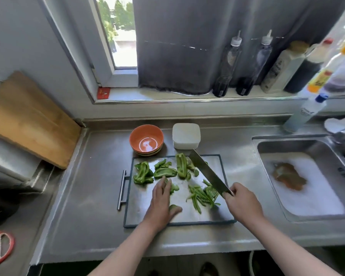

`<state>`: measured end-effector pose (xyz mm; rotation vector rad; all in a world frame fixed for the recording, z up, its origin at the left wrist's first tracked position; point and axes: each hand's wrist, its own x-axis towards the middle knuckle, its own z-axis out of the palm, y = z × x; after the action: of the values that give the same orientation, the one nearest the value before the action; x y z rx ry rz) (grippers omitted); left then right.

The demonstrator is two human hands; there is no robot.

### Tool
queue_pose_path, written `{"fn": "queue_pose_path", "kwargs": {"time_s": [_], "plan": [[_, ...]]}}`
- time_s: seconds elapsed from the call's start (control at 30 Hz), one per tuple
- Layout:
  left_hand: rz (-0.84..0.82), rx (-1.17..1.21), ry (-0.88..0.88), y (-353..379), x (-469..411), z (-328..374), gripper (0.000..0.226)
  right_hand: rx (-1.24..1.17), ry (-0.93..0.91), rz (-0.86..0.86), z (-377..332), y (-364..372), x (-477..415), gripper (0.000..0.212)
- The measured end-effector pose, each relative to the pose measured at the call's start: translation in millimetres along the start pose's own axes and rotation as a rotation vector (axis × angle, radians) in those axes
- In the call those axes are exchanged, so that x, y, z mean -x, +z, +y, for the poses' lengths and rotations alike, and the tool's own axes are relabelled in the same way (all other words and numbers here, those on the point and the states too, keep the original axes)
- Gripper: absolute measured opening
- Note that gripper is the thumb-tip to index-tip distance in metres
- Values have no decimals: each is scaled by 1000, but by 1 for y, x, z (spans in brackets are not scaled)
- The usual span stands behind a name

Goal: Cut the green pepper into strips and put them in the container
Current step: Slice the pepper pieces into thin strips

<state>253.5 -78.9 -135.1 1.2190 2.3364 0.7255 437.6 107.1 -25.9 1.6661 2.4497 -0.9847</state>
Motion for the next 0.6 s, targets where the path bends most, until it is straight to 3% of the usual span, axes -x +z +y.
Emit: {"fn": "queue_pose_path", "kwargs": {"time_s": [0.3,0.5,0.6], "plan": [[-68,79,192,29,-34,33,76,-183,194,66,10,12,5,21],[284,-28,287,10,-79,49,28,-212,189,71,4,5,-16,19],[132,-190,323,-6,-119,66,33,-213,172,60,-2,0,-29,19]]}}
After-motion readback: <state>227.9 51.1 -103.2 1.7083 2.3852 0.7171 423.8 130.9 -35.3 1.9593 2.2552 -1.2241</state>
